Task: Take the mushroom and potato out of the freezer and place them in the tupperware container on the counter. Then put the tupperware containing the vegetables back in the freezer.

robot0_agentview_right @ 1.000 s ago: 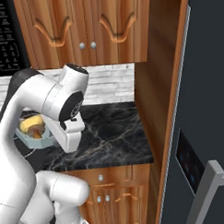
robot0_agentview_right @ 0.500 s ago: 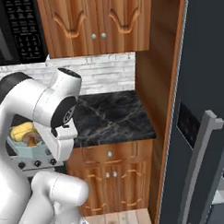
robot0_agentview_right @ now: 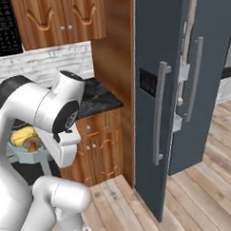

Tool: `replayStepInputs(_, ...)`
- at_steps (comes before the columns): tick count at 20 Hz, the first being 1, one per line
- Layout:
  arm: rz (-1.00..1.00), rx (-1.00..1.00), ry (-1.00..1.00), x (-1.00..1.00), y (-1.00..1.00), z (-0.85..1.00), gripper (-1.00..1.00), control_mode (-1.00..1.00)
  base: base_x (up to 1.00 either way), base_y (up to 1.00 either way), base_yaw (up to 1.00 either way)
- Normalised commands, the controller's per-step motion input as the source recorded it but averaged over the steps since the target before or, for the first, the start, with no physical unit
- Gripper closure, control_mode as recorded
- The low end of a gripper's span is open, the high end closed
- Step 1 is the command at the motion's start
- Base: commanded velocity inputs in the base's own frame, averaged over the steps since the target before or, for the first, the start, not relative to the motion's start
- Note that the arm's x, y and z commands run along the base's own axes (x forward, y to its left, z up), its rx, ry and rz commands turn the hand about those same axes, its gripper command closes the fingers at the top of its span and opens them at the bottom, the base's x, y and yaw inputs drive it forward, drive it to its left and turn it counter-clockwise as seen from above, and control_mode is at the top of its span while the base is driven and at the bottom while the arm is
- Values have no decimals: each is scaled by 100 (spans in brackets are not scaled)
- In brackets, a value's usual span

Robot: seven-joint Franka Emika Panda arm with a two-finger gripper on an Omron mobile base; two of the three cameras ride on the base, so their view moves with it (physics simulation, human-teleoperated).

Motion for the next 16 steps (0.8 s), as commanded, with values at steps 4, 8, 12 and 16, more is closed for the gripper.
replayStepInputs(4, 0, 0, 0, 0, 0, 0, 100, 100, -76, -8, -50)
replayStepInputs(8, 0, 0, 0, 0, 0, 0, 100, 100, -7, -33, -39)
replayStepInputs(12, 0, 0, 0, 0, 0, 0, 100, 100, 31, -49, -32)
replayStepInputs(16, 0, 0, 0, 0, 0, 0, 100, 100, 59, -55, -27)
